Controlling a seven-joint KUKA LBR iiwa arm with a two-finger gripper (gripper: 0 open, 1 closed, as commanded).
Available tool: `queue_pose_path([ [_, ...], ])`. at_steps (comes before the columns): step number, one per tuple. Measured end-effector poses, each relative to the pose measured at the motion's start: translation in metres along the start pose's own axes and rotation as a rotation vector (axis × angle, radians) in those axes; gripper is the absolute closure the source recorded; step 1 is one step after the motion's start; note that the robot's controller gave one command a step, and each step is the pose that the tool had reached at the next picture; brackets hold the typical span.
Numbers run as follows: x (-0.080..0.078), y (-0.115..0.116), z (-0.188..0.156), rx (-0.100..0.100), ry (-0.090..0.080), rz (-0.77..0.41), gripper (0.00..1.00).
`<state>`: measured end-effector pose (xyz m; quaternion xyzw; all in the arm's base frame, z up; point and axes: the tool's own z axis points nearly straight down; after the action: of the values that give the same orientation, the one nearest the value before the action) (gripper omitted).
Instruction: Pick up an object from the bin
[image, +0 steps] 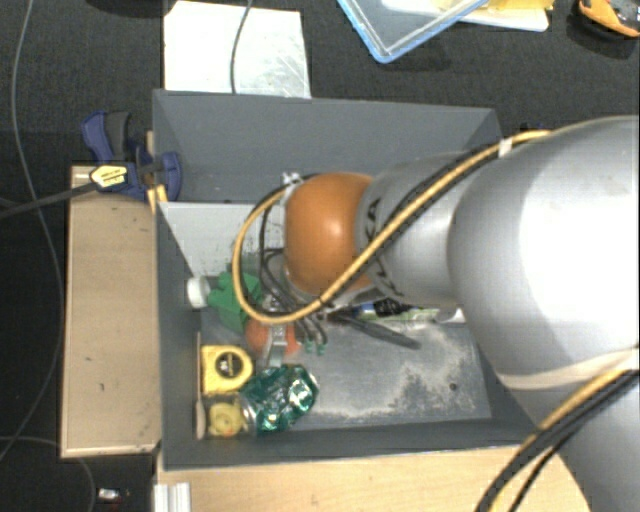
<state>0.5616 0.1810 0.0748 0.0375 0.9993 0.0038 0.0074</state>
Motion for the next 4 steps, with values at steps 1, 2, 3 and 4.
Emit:
queue_pose_path([
  [1, 0.000, 0.000, 0.000, 0.000, 0.000, 0.004, 1.00],
  [2, 0.000, 0.000, 0.000, 0.000, 0.000, 0.007, 1.00],
  [3, 0.000, 0.000, 0.000, 0.000, 0.000, 0.007, 1.00],
  [4, 0.001, -0.017, -0.016, -0.001, -0.002, -0.248, 1.00],
])
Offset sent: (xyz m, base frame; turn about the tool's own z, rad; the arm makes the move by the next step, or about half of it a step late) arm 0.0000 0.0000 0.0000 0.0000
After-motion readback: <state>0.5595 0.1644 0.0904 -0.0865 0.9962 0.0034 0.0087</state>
